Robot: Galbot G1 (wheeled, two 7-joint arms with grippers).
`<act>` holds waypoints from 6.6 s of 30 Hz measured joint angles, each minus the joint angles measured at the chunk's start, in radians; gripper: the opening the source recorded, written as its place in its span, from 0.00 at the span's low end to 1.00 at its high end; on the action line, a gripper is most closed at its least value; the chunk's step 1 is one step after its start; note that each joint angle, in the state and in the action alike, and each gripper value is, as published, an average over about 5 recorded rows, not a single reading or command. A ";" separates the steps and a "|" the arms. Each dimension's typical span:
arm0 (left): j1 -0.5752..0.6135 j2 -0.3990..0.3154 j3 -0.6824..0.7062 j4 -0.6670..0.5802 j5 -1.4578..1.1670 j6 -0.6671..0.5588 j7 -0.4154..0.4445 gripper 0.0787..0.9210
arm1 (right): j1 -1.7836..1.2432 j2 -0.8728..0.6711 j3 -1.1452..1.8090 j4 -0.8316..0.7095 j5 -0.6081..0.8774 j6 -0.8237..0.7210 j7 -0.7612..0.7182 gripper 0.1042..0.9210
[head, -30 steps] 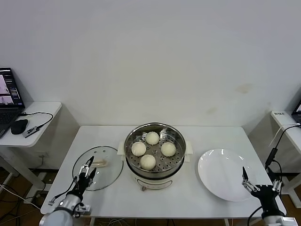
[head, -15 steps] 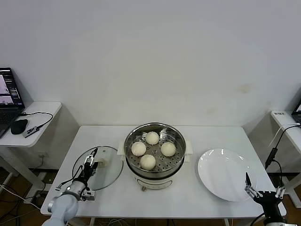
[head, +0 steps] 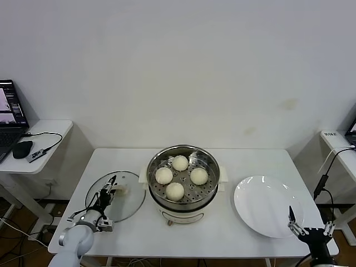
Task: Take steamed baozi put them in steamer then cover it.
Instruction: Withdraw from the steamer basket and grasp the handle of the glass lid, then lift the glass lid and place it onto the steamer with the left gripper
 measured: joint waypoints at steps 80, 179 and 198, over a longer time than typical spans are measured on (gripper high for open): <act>-0.108 -0.308 0.474 -0.504 0.259 0.578 0.411 0.06 | 0.046 0.019 -0.149 -0.061 -0.245 0.025 -0.003 0.88; -0.084 -0.391 0.464 -0.428 0.360 0.500 0.402 0.06 | 0.038 0.024 -0.186 -0.065 -0.269 0.035 -0.005 0.88; -0.079 -0.387 0.464 -0.435 0.322 0.498 0.394 0.08 | 0.036 0.025 -0.195 -0.067 -0.276 0.036 -0.007 0.88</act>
